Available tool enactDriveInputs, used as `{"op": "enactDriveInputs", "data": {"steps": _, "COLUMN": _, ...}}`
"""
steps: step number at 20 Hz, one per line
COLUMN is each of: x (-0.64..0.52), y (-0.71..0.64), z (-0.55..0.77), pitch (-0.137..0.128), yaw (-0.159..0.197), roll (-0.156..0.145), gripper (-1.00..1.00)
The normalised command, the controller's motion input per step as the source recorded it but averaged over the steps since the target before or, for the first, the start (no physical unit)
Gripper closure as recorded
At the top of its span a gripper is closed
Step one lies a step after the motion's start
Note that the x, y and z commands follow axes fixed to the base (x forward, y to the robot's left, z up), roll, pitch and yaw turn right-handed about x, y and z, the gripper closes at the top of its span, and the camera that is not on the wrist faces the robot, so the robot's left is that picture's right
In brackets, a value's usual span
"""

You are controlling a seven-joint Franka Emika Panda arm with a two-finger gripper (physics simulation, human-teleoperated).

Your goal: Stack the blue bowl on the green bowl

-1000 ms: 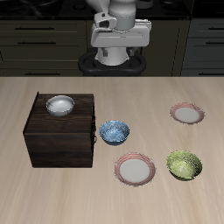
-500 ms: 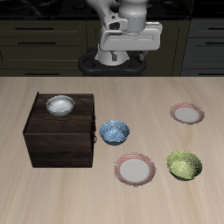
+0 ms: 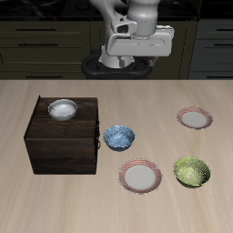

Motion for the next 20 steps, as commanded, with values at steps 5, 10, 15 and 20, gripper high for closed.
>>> {"op": "enactDriveInputs", "data": {"steps": 5, "x": 0.27, "y": -0.02, "z": -0.11, "pitch": 0.003, "yaw": -0.002, "roll": 0.001, "gripper": -1.00}}
{"op": "enactDriveInputs", "data": {"steps": 10, "x": 0.27, "y": -0.07, "z": -0.22, "pitch": 0.026, "yaw": 0.002, "roll": -0.039, "gripper": -1.00}}
{"op": "enactDriveInputs", "data": {"steps": 15, "x": 0.21, "y": 0.00, "z": -0.19, "pitch": 0.007, "yaw": 0.005, "roll": -0.021, "gripper": -1.00}}
{"op": "enactDriveInputs", "data": {"steps": 20, "x": 0.17, "y": 0.10, "z": -0.29, "pitch": 0.030, "yaw": 0.015, "roll": -0.007, "gripper": -1.00}}
